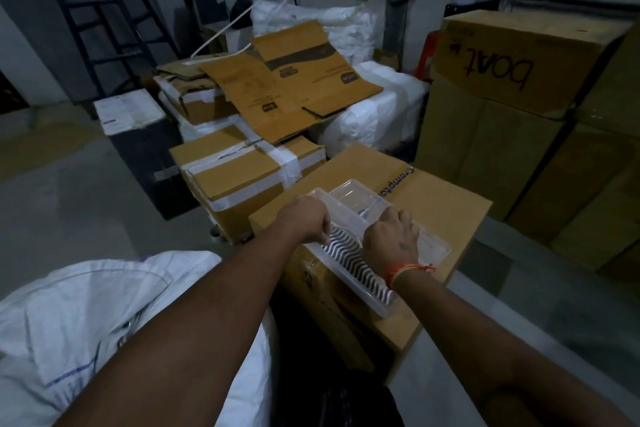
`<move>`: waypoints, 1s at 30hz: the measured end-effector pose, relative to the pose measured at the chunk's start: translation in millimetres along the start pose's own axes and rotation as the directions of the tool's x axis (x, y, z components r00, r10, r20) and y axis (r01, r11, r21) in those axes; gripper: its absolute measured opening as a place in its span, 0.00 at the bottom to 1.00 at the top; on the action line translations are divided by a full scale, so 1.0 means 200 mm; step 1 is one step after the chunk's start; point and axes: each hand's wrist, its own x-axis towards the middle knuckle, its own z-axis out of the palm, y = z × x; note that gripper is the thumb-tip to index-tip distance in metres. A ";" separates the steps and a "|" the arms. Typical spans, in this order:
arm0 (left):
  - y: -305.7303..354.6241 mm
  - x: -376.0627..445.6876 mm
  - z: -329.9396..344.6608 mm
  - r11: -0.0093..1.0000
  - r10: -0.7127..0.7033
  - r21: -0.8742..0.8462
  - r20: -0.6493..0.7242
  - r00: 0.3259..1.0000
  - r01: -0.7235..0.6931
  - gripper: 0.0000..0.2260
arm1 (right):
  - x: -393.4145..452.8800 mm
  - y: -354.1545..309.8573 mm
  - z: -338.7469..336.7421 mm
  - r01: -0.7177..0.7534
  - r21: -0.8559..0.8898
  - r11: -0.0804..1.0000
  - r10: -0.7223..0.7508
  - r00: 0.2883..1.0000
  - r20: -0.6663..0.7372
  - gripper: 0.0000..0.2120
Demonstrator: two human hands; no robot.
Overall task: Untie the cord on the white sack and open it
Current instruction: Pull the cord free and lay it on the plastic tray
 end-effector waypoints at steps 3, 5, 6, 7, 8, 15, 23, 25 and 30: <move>-0.03 -0.02 0.02 0.990 0.045 -0.126 -0.149 0.988 -0.064 0.12 | -0.03 0.05 -0.07 0.022 0.171 0.985 -0.016 0.999 -0.031 0.05; -0.04 -0.03 0.01 0.973 0.030 -0.214 -0.255 0.966 -0.087 0.11 | -0.03 0.11 -0.10 0.001 0.279 0.960 0.024 0.996 -0.085 0.06; -0.05 -0.03 0.01 0.963 0.003 -0.256 -0.305 0.952 -0.085 0.11 | -0.03 0.15 -0.11 -0.025 0.340 0.940 0.066 0.992 -0.111 0.06; -0.05 -0.03 0.00 0.952 -0.027 -0.294 -0.353 0.935 -0.084 0.11 | -0.03 0.18 -0.13 -0.056 0.414 0.909 0.118 0.985 -0.127 0.05; -0.04 -0.03 -0.01 0.943 -0.048 -0.321 -0.401 0.915 -0.091 0.11 | -0.03 0.22 -0.15 -0.087 0.489 0.868 0.172 0.976 -0.133 0.05; 0.00 0.13 -0.06 0.965 -0.053 -0.247 -0.496 0.867 -0.083 0.10 | -0.05 0.44 -0.16 -0.349 0.659 0.666 0.451 0.892 0.016 0.02; 0.10 0.38 -0.15 0.992 0.004 -0.117 -0.368 0.930 -0.051 0.07 | -0.02 0.57 -0.04 -0.479 0.673 0.563 0.518 0.840 0.165 0.04; 0.11 0.45 -0.14 0.991 0.005 -0.127 -0.311 0.950 -0.047 0.06 | -0.03 0.59 0.00 -0.493 0.643 0.587 0.533 0.832 0.151 0.02; 0.13 0.61 -0.07 0.986 0.010 -0.160 -0.163 0.987 -0.036 0.10 | -0.02 0.68 0.19 -0.544 0.559 0.626 0.601 0.793 0.100 0.03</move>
